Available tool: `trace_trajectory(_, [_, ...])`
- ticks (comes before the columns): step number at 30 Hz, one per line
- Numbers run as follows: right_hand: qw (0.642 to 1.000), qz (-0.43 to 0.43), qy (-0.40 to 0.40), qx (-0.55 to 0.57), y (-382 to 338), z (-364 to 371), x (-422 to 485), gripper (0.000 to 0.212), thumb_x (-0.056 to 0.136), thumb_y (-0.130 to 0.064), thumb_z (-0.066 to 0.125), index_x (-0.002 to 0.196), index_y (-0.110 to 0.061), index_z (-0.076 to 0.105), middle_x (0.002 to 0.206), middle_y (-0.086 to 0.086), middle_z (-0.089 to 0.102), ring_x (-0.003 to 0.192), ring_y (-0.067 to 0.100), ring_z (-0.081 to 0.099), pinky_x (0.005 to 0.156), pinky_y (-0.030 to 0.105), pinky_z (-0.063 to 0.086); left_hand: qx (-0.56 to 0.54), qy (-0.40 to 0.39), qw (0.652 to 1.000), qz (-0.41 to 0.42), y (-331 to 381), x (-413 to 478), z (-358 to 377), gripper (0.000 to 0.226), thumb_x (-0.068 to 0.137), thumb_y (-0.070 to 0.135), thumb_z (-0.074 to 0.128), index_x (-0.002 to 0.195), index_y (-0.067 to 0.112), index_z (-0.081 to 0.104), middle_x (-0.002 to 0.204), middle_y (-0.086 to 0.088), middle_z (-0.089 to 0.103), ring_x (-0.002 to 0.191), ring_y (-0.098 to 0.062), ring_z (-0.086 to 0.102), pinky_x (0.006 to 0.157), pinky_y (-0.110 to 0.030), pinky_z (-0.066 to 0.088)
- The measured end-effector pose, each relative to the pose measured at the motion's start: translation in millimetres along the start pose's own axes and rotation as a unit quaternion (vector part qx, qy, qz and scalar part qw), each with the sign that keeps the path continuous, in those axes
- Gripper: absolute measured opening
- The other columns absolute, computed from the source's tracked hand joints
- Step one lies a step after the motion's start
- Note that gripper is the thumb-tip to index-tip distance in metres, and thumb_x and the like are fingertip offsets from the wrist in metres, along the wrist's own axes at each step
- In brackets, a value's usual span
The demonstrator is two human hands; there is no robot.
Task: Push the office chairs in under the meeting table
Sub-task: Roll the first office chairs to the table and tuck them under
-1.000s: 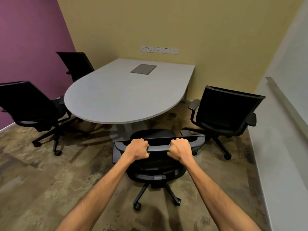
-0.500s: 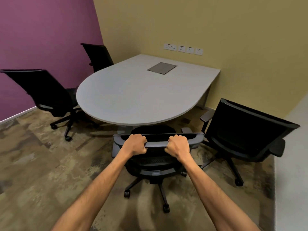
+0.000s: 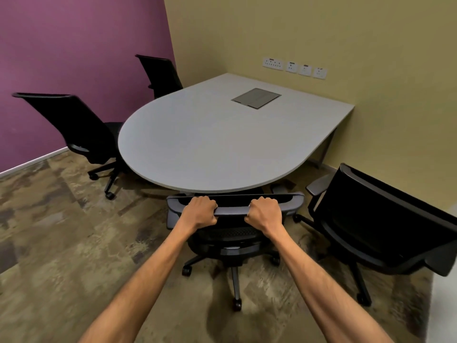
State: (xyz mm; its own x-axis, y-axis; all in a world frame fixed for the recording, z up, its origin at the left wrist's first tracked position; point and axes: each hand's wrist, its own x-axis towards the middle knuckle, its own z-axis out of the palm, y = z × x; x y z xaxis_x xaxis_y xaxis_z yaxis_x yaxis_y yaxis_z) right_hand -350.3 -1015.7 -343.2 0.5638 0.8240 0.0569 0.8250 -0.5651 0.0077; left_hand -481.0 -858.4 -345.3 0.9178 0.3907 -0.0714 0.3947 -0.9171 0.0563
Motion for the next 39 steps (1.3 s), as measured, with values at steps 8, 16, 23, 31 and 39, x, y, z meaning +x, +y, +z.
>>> trace_trajectory(8, [1.0, -0.014, 0.011, -0.002, 26.4, 6.4, 59.1, 0.022, 0.078, -0.028, 0.052, 0.069, -0.012, 0.066, 0.057, 0.002, 0.056, 0.058, 0.024, 0.058, 0.051, 0.027, 0.026, 0.011, 0.0, 1.0, -0.003, -10.3, 57.5, -3.7, 0.019, 0.076, 0.024, 0.056, 0.074, 0.007, 0.065, 0.069, -0.01, 0.061, 0.072, -0.033, 0.06, 0.065, -0.037, 0.041])
trace_trajectory(16, [0.999, -0.044, 0.023, -0.008, 59.3, 16.1, 102.6, 0.03, 0.081, -0.032, 0.051, 0.091, -0.016, 0.075, 0.068, 0.003, 0.068, 0.061, 0.022, 0.059, 0.053, 0.027, 0.03, 0.011, -0.001, 1.0, -0.009, -2.9, 97.4, -6.9, 0.019, 0.079, 0.024, 0.056, 0.078, 0.007, 0.065, 0.071, -0.009, 0.057, 0.076, -0.032, 0.059, 0.069, -0.038, 0.039])
trace_trajectory(23, [0.998, -0.063, 0.025, -0.01, 81.4, 20.4, 124.2, 0.028, 0.079, -0.03, 0.051, 0.084, -0.016, 0.074, 0.061, 0.001, 0.064, 0.051, 0.02, 0.049, 0.049, 0.026, 0.026, 0.03, -0.002, 0.999, -0.032, 7.0, 121.8, -9.4, 0.019, 0.079, 0.024, 0.056, 0.079, 0.007, 0.066, 0.07, -0.008, 0.058, 0.076, -0.033, 0.059, 0.069, -0.039, 0.041])
trace_trajectory(31, [0.997, -0.075, 0.028, -0.009, 110.0, 25.9, 170.3, 0.027, 0.076, -0.027, 0.051, 0.083, -0.016, 0.075, 0.057, 0.002, 0.063, 0.049, 0.021, 0.05, 0.047, 0.026, 0.023, 0.028, 0.002, 0.999, -0.047, 10.3, 166.1, -11.7, 0.019, 0.081, 0.023, 0.054, 0.08, 0.007, 0.065, 0.072, -0.011, 0.061, 0.074, -0.034, 0.059, 0.072, -0.042, 0.047])
trace_trajectory(39, [0.996, -0.081, 0.041, -0.006, 128.7, 33.0, 217.1, 0.03, 0.078, -0.029, 0.048, 0.084, -0.018, 0.076, 0.06, 0.0, 0.066, 0.05, 0.017, 0.052, 0.051, 0.025, 0.032, 0.038, -0.003, 0.998, -0.052, 0.4, 211.8, -15.1, 0.019, 0.081, 0.023, 0.053, 0.082, 0.009, 0.065, 0.069, -0.007, 0.053, 0.074, -0.034, 0.058, 0.071, -0.042, 0.045])
